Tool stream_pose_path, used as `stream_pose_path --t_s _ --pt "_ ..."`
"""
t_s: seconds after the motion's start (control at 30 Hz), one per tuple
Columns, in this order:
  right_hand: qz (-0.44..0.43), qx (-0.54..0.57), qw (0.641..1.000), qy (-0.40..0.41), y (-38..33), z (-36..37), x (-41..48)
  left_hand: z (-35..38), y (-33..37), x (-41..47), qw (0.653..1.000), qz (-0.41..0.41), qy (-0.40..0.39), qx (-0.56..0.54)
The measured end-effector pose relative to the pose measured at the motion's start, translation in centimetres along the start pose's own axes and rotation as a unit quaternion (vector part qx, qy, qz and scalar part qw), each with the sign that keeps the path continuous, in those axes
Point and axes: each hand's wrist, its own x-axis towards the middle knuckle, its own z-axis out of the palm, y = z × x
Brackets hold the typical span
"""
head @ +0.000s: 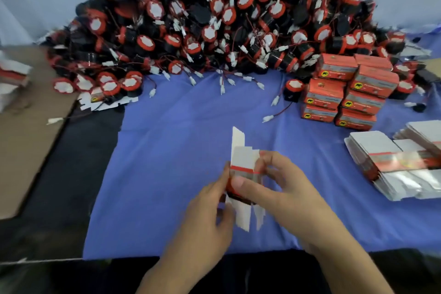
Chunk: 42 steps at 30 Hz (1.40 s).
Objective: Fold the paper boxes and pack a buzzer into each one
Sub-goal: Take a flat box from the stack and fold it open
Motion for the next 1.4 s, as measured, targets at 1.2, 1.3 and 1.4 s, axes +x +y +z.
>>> stream_pose_path --t_s 1.2,1.3,1.4 --pt "0.104 0.237 0.955 -0.147 -2.3 -0.7 -0.4 -8.1 1.6 -1.1 0.987 0.156 0.005 -0.027" --pt "0.102 0.215 0.961 -0.137 -2.4 -0.8 -0.6 -8.2 1.8 -1.3 0.989 0.144 -0.026 -0.034" --pt "0.105 0.197 0.968 -0.118 -2.6 -0.7 -0.7 -8.0 1.8 -1.4 0.988 0.145 -0.033 -0.049"
